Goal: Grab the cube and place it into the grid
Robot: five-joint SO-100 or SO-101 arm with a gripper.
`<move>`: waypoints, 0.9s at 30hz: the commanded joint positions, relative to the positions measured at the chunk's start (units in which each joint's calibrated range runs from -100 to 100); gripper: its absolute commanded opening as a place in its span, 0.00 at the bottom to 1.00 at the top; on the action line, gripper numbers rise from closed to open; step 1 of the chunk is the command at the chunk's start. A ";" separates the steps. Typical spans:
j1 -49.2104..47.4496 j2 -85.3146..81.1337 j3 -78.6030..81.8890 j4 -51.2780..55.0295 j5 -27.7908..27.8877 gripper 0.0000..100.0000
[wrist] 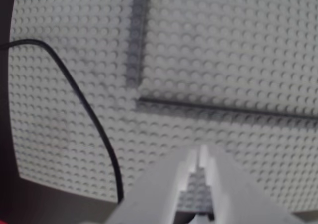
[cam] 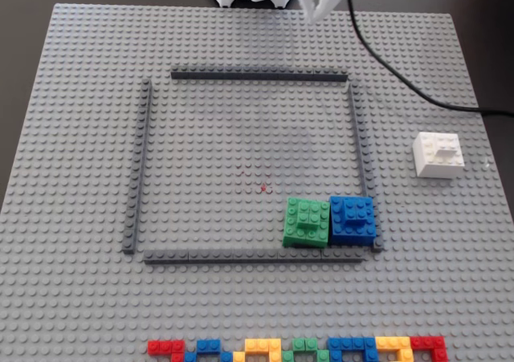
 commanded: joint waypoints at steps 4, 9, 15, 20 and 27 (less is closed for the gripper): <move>-5.43 13.30 -23.45 2.91 -4.54 0.00; -8.82 20.95 -33.60 2.56 -7.57 0.00; -11.10 32.13 -45.48 2.95 -9.04 0.00; -12.65 42.28 -56.35 3.59 -10.01 0.00; -12.72 53.80 -68.13 4.62 -9.38 0.00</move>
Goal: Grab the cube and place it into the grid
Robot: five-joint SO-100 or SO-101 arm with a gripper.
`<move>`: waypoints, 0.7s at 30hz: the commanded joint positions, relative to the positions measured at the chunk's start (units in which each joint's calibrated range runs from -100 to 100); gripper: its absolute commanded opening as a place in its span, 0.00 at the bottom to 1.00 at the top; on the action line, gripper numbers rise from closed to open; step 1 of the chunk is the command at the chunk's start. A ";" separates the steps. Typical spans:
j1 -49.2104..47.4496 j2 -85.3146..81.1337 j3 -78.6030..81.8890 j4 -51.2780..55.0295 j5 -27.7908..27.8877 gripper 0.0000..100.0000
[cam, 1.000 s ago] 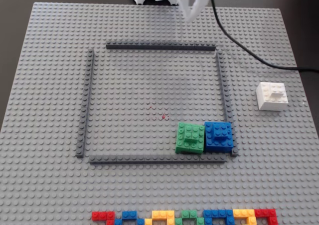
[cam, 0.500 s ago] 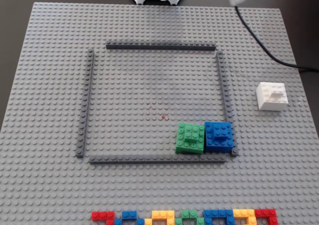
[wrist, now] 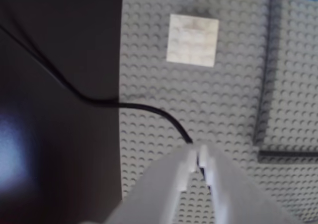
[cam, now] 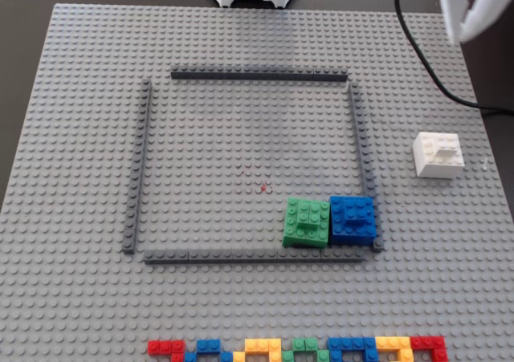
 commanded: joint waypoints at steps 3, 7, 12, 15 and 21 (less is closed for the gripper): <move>0.85 7.04 -12.53 0.81 0.98 0.00; 1.51 12.72 -17.06 1.39 0.83 0.00; 2.10 17.27 -20.78 1.15 -0.05 0.00; 2.69 19.68 -22.32 0.86 -0.24 0.01; 3.35 23.46 -24.58 1.00 -0.24 0.16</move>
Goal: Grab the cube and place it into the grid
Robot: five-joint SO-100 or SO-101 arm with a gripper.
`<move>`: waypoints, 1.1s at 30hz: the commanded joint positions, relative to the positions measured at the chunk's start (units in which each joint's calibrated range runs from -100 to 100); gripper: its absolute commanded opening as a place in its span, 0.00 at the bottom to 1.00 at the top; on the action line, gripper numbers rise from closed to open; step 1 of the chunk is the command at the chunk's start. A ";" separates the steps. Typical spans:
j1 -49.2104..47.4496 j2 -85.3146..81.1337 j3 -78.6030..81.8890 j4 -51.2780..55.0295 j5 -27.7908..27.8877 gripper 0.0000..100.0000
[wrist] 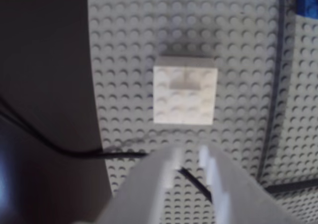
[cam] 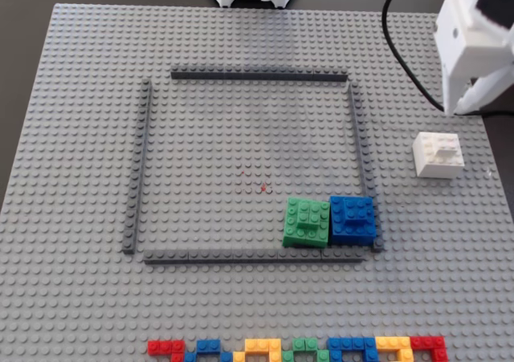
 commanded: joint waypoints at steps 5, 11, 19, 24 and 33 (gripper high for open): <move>0.95 1.44 -4.82 -0.17 0.20 0.24; 1.39 3.16 -4.36 -0.51 0.44 0.24; 1.39 4.02 -4.27 -1.54 0.29 0.24; 1.39 4.96 -4.18 -1.88 0.15 0.24; 1.54 6.17 -4.18 -2.32 0.15 0.21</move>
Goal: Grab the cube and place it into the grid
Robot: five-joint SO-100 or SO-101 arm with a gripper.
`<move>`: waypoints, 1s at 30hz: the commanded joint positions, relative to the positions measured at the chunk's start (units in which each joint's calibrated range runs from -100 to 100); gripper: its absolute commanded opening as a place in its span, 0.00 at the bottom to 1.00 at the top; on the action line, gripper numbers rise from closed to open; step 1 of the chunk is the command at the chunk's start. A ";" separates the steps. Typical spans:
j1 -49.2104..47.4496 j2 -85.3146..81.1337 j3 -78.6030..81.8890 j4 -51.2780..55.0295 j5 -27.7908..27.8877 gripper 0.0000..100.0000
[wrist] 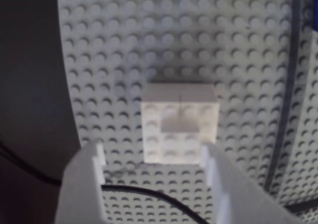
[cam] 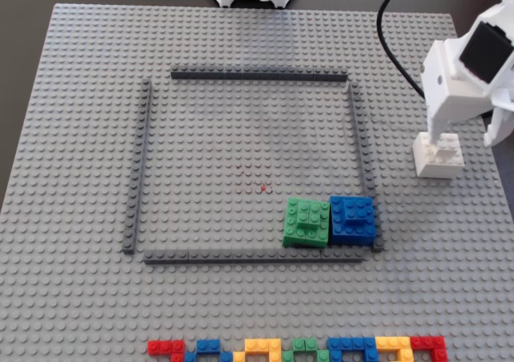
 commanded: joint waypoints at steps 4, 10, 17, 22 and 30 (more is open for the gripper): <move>0.67 -1.04 -2.75 -0.46 -0.15 0.19; 0.81 -0.78 -2.57 -0.61 0.00 0.12; 0.96 -0.78 -2.03 -0.61 0.15 0.09; 1.33 -1.30 -0.76 -0.71 0.34 0.06; 1.55 -5.08 0.15 -0.02 0.98 0.04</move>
